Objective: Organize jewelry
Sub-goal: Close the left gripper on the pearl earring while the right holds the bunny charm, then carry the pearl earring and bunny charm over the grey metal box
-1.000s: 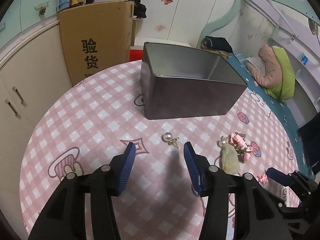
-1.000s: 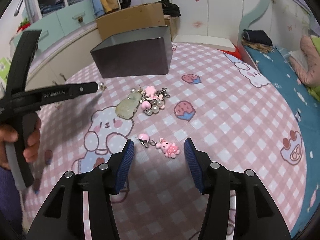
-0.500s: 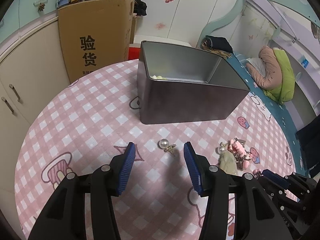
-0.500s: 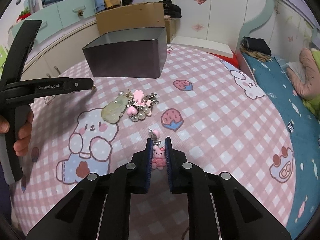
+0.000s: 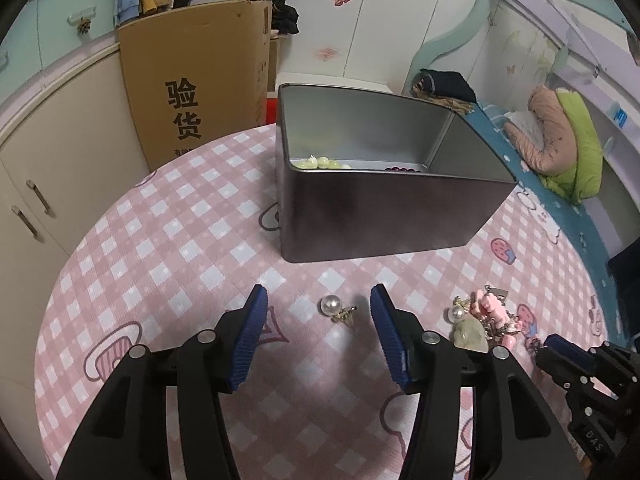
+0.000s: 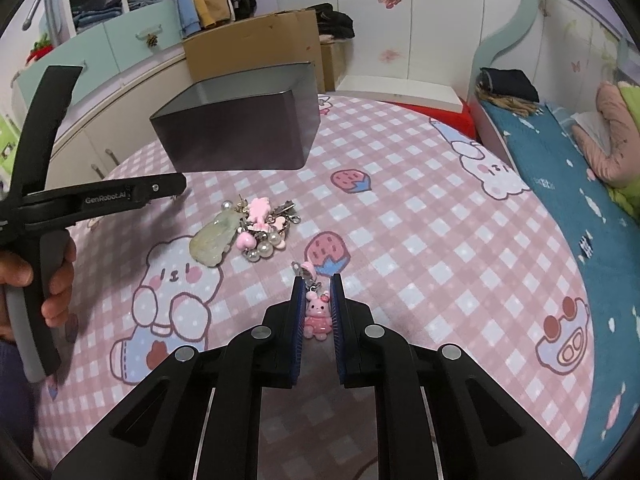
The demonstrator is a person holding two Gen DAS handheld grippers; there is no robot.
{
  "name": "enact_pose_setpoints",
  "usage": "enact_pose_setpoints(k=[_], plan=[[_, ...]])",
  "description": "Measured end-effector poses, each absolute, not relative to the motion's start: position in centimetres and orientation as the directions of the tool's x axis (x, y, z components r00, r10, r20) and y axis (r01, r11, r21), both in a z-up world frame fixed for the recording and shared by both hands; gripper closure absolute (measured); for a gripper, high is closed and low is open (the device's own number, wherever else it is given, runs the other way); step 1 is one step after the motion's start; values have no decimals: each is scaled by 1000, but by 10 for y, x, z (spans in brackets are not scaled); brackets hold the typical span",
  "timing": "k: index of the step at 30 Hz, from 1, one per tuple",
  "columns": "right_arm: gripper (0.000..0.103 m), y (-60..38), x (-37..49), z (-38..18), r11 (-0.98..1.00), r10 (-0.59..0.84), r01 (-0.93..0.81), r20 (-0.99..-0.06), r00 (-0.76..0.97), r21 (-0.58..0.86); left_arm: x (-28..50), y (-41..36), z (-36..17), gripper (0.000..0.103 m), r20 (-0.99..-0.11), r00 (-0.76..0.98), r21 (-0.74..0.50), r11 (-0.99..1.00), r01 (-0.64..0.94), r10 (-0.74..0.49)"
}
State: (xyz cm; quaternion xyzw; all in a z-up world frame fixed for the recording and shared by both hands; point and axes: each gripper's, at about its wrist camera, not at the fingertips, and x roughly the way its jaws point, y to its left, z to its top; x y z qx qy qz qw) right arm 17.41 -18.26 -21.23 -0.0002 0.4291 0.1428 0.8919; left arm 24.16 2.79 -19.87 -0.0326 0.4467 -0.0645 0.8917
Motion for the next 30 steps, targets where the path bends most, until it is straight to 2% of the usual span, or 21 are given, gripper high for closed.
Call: enact_pose_setpoints(k=[2,4,7,12,20,24,26,27,30], plan=[[90,-183,175,-212,958,259,-256,-765,590,126,242,22,-199,58,-798,593,-69,993,90,-110],[90,-184,176,-212,957,264,-256,-766,587,135,241,20,-200,80,-795,602,-15,996,90,-67],[90,-186,177,-214,956,272,-252,-766,583,148,238,23,-201,88,-789,610,-1,995,104,-64],[90,-185,178,-212,955,279,-254,-762,585,154,227,28,-202,89,-774,627,0,989,145,-92],[90,-181,176,-209,950,296,-264,-754,586,168,211,44,-202,90,-768,614,-82,979,188,-183],[90,-177,174,-205,947,307,-271,-748,588,175,209,56,-201,90,-770,582,-180,964,195,-262],[90,-177,174,-202,945,312,-274,-744,591,178,209,64,-199,95,-764,574,-224,955,192,-295],[90,-177,174,-201,945,313,-275,-742,593,179,208,65,-197,103,-762,569,-242,950,195,-311],[90,-176,174,-198,945,314,-276,-739,596,179,207,71,-190,103,-747,571,-275,941,199,-339]])
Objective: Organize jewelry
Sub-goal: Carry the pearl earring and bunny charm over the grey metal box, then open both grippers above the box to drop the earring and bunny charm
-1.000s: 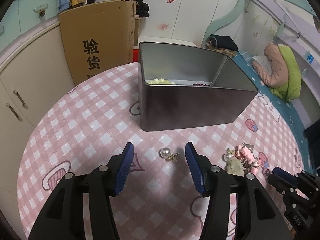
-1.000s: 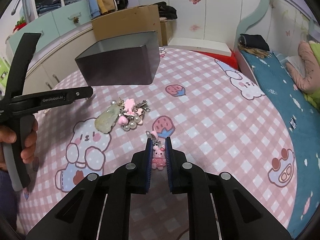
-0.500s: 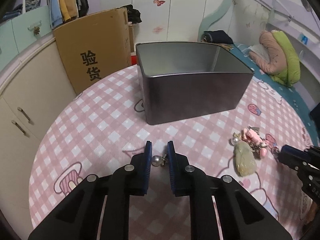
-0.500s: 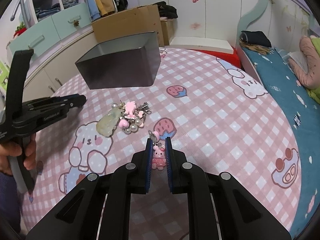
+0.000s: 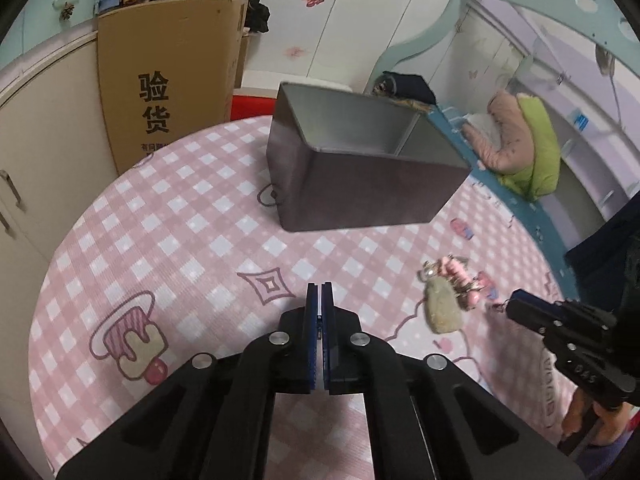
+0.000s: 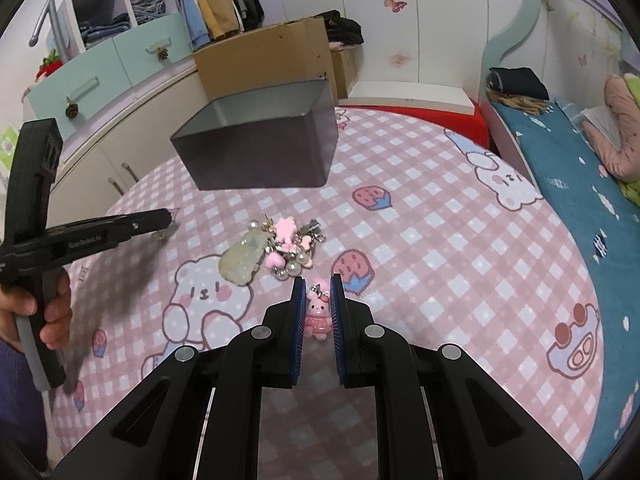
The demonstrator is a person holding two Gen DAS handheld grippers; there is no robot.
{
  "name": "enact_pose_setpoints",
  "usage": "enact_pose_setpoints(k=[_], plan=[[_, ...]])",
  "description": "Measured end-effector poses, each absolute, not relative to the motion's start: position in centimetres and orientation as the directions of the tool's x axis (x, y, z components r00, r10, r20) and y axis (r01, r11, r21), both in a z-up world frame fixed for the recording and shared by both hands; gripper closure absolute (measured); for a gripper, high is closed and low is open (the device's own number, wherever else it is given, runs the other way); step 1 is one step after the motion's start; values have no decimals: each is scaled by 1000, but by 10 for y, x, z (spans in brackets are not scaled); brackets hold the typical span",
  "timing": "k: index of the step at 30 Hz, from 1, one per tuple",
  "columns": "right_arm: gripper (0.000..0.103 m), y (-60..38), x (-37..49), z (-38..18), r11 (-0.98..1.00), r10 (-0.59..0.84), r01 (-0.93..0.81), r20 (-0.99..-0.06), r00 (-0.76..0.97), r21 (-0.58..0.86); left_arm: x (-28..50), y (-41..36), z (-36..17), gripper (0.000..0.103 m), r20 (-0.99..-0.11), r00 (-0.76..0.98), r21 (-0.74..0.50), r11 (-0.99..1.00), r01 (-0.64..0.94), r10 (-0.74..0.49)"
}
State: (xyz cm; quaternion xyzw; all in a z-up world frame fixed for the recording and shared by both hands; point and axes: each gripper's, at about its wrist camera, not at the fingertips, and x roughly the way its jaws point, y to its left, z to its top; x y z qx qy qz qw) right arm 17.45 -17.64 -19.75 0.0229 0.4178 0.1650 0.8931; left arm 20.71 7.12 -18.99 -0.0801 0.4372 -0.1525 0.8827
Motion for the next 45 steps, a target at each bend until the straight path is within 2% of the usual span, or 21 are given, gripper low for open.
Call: enact_pose_setpoints(k=[11,18,29,37,45], plan=[[90,-179,174,-196,945,315,-268,-732,604,185,202,93,-175,103,-717,582,-351,920,173,-383],[90,-178,173,-187,943,320,-278,-721,615,181,195,84,-151,103,-677,595,-371,899,231,-432],[90,-175,203,-128,936,341,-312,-654,676,165,221,49,-93,103,-602,635,-330,875,354,-484],[90,-151,261,-87,919,386,-346,-616,687,190,275,35,-94,103,-636,613,-320,883,342,-468],[90,-114,315,-111,902,417,-363,-689,593,233,321,41,-132,103,-728,534,-338,903,265,-429]])
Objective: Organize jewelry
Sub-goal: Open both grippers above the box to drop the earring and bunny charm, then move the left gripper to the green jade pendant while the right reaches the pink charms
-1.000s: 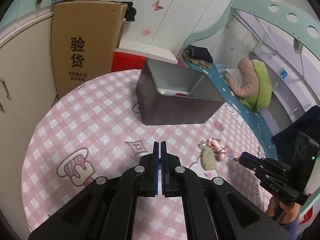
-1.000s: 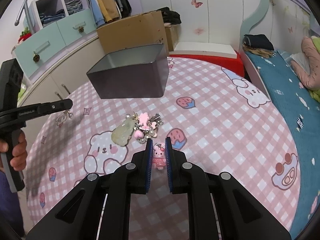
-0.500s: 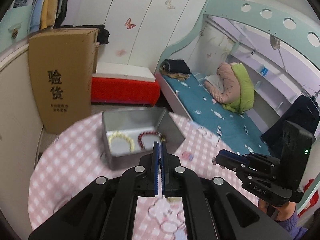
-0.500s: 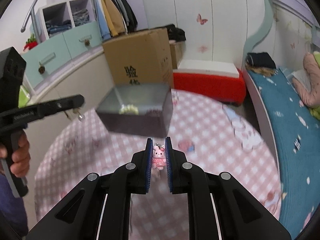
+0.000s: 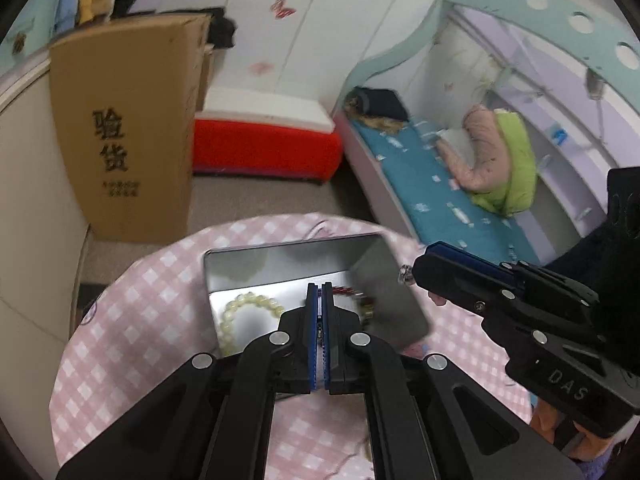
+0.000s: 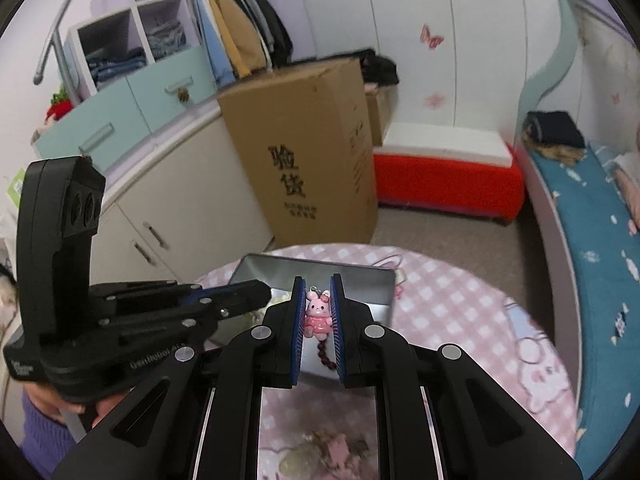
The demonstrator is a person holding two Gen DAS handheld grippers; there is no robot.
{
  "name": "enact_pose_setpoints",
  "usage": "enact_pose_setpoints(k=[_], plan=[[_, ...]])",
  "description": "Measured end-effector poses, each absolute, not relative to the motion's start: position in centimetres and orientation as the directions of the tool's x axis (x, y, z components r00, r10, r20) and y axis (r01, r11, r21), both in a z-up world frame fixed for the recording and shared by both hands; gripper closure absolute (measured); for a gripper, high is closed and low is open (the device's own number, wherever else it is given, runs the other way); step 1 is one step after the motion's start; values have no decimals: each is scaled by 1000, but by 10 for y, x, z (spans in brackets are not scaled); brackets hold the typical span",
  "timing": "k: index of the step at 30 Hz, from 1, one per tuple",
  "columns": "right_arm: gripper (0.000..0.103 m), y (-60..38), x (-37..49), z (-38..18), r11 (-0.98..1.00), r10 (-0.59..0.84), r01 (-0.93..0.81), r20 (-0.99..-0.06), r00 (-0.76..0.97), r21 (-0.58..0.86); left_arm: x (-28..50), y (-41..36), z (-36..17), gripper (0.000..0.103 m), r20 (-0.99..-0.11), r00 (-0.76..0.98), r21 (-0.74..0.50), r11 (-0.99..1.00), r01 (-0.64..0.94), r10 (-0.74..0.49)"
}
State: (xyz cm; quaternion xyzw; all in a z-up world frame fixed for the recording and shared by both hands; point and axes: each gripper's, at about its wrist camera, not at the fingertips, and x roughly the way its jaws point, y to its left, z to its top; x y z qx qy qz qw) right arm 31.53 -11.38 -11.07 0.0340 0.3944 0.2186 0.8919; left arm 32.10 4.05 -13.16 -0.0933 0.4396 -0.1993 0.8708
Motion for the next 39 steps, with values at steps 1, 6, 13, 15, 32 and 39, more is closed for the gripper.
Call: enact_pose_setpoints(k=[1,6,13,15,32,39], plan=[[90,-110,320,-117,901,418,-362,-701,578,238,323,42,-136,103,-734,525,-343,903,260,-430],[90,-102,329,-142,897,424,-354,-738,525,264,327,43,-154,102,-756,502,-344,908,241,-420],[90,-100,331,-157,900,418,-343,-759,500,270,328,42,-158,102,-768,493,-334,913,236,-409],[90,-101,330,-159,898,420,-345,-762,493,272,327,42,-157,98,-769,497,-328,916,231,-401],[84,-124,301,-134,894,442,-332,-717,539,301,300,42,-124,53,-725,590,-302,934,193,-356],[55,-151,259,-123,924,372,-311,-707,601,222,260,37,-111,39,-687,646,-270,942,198,-333]])
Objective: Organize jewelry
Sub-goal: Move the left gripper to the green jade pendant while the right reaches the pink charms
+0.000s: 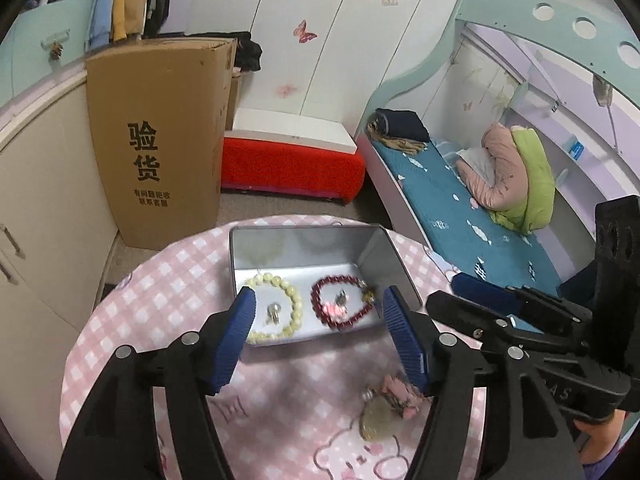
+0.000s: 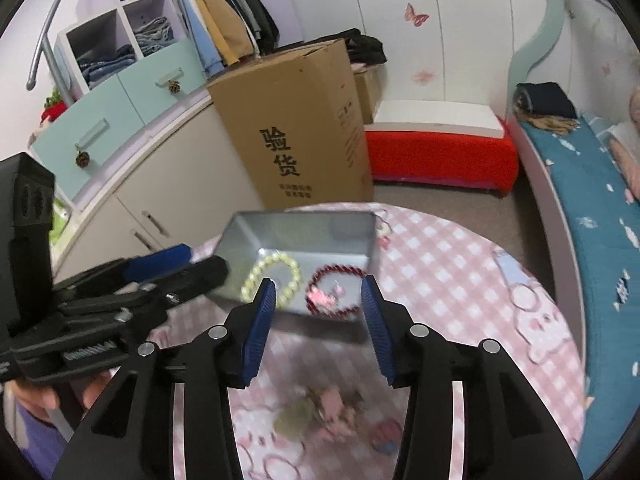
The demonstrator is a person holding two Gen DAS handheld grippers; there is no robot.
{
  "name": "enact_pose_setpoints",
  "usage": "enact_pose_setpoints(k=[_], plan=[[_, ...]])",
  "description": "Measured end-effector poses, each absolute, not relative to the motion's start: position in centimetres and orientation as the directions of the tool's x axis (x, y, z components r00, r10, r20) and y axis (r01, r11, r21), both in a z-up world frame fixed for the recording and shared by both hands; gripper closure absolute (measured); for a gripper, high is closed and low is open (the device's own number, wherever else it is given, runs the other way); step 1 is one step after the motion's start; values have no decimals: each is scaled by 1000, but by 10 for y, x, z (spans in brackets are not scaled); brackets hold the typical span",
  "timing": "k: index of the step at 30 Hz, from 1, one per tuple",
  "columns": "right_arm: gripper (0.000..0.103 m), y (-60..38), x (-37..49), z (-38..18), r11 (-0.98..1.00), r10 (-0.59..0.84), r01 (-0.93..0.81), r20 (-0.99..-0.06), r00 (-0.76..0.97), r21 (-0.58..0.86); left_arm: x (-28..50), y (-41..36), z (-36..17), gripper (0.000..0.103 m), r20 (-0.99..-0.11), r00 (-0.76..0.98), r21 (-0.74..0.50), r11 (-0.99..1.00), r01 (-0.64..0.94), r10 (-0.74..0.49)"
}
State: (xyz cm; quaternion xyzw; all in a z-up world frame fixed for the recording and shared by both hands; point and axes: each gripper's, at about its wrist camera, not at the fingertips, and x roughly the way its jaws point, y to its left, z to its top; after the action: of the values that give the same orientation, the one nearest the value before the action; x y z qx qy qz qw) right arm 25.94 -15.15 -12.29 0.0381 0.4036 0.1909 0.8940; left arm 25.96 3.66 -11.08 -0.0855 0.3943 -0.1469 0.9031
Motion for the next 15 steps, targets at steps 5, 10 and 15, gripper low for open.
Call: enact_pose_setpoints(k=[5,10,15], plan=[[46,-169,227,-134,950,297,-274,-715,633,153,227,21,-123,31,-687,665,-216,957,195,-291],[41,-189,203,-152,966,248,-222,-726,641,134,206,3,-145,31,-718,641,-182,962,202,-271],[40,-203,189,-174,970,241,-188,-745,622,156,196,-18,-169,31,-758,598,-157,962,221,-261]])
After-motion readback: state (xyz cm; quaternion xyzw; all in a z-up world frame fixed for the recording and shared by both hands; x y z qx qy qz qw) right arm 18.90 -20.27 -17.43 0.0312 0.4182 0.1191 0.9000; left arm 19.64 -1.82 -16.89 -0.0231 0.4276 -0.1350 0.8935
